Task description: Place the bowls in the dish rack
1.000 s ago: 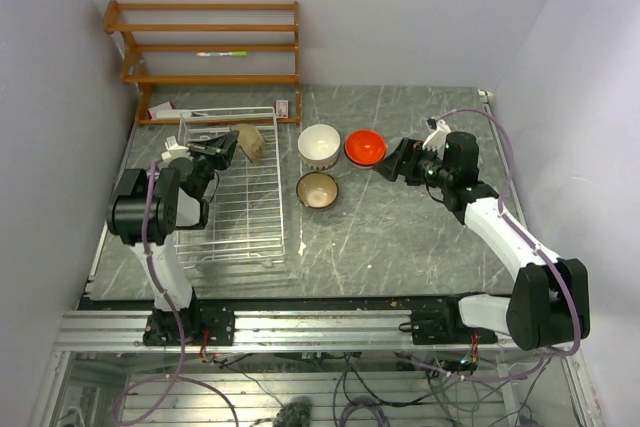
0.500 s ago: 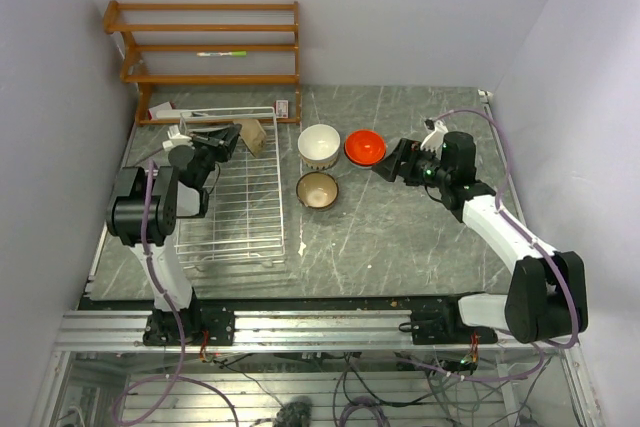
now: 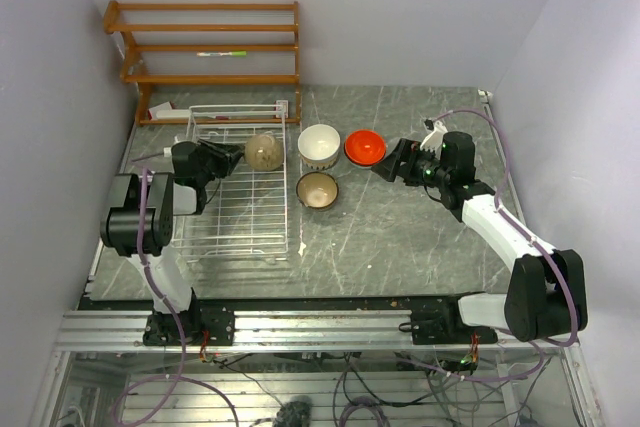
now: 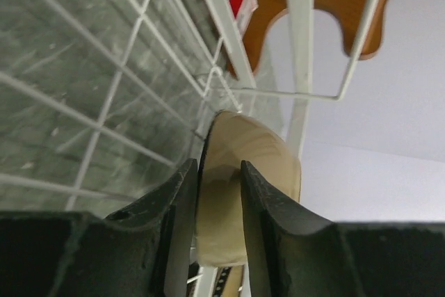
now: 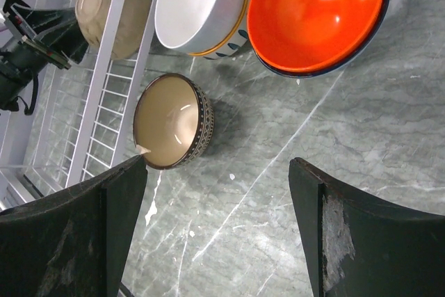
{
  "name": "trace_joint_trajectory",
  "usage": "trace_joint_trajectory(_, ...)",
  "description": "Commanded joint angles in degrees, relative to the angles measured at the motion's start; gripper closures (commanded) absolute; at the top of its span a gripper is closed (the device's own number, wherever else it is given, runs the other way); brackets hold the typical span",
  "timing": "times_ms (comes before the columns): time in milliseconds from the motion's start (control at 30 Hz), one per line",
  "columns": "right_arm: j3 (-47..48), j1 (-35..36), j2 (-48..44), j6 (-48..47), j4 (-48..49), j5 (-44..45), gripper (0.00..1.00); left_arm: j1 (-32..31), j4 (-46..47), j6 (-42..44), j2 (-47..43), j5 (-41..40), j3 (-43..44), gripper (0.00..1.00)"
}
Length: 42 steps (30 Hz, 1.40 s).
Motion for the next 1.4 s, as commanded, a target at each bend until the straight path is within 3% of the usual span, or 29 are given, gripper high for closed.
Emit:
trace_joint_trajectory(0,1.54,0.24,0.21,-0.32,0.79,-0.17,0.17,-0.37,-13.03,5.90,-2.12,-0.60,-0.90,0.58)
trace_joint_trajectory(333,1.25,0.19,-0.19,-0.26,0.93,-0.35,0.17,-0.37,-33.58,18.40,-11.59,-7.67,6.60,0.47)
trace_joint_trajectory(533,1.24,0.16,-0.65,-0.27,0.73,-0.31,0.16,-0.58,-44.76,28.40,-17.88,-11.72,12.80,0.27)
trace_joint_trajectory(700,1.78,0.19,0.00,-0.18,-0.08,-0.42,0.14,-6.12,-55.03,37.58,-21.77,-18.36,19.90,0.12)
trace_joint_trajectory(867,1.91,0.21,-0.10,-0.29,-0.61,-0.50,0.12,-12.89,-63.58,44.99,-19.56,-24.46,29.17,0.12)
trace_joint_trajectory(1167,2.02,0.23,-1.07,-1.16,-2.38,-1.12,0.11,-18.54,-70.59,50.78,-4.84,-30.36,43.30,0.13)
trace_joint_trajectory(1367,1.89,0.19,-1.42,-1.79,-2.76,-1.43,0.11,-20.35,-68.53,50.80,-0.84,-34.35,43.73,0.14)
